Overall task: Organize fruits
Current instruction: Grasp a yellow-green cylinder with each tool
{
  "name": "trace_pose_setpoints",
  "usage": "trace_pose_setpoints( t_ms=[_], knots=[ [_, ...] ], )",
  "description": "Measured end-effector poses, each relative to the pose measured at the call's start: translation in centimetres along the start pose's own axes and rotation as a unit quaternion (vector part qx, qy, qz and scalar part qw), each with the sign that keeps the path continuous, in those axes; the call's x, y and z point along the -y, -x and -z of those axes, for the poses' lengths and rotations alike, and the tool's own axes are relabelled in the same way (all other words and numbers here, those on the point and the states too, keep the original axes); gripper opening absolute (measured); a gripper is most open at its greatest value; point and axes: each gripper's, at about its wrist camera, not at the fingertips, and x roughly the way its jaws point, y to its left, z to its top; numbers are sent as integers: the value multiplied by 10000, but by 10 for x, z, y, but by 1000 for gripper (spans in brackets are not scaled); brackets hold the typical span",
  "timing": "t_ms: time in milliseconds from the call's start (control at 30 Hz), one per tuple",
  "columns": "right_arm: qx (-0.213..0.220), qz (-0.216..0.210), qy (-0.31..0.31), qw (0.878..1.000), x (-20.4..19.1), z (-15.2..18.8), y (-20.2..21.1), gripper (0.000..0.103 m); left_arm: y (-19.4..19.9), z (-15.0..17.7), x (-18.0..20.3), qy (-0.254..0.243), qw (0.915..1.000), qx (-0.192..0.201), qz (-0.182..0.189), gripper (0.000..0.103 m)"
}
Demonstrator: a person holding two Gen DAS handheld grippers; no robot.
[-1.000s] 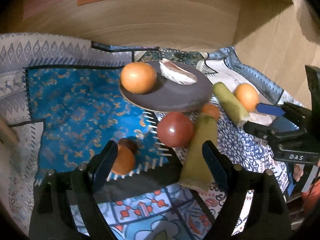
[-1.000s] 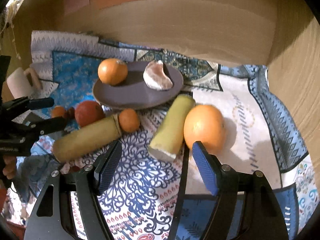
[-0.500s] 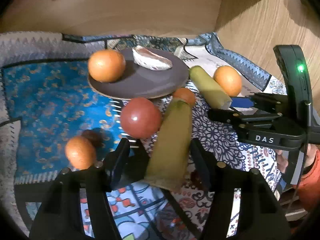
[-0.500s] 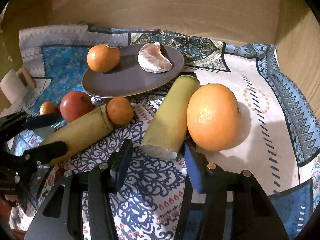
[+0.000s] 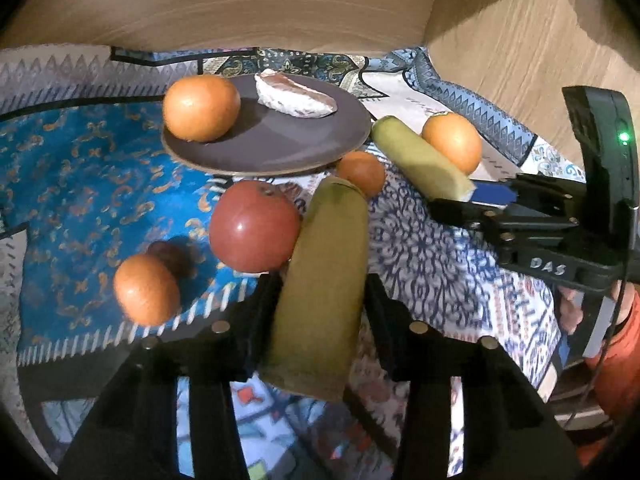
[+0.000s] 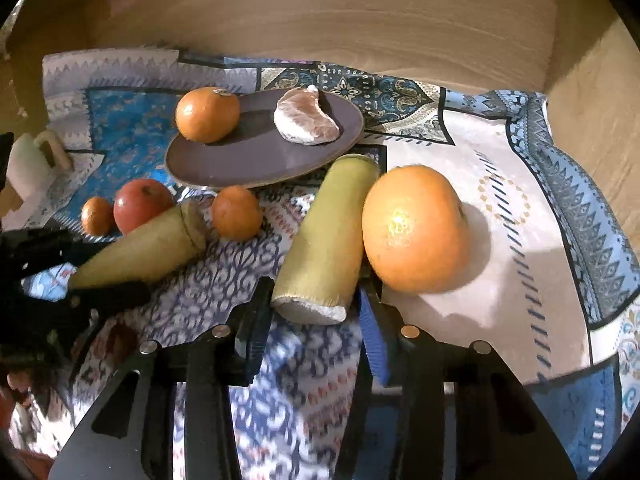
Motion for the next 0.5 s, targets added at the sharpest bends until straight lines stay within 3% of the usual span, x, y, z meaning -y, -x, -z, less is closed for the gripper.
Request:
trace_pose_setpoints(
  t_ms=[500],
  knots=[
    [-121, -5, 400, 9991, -24, 48, 52, 35, 31, 36, -1, -260, 9993, -221, -171, 42]
  ],
)
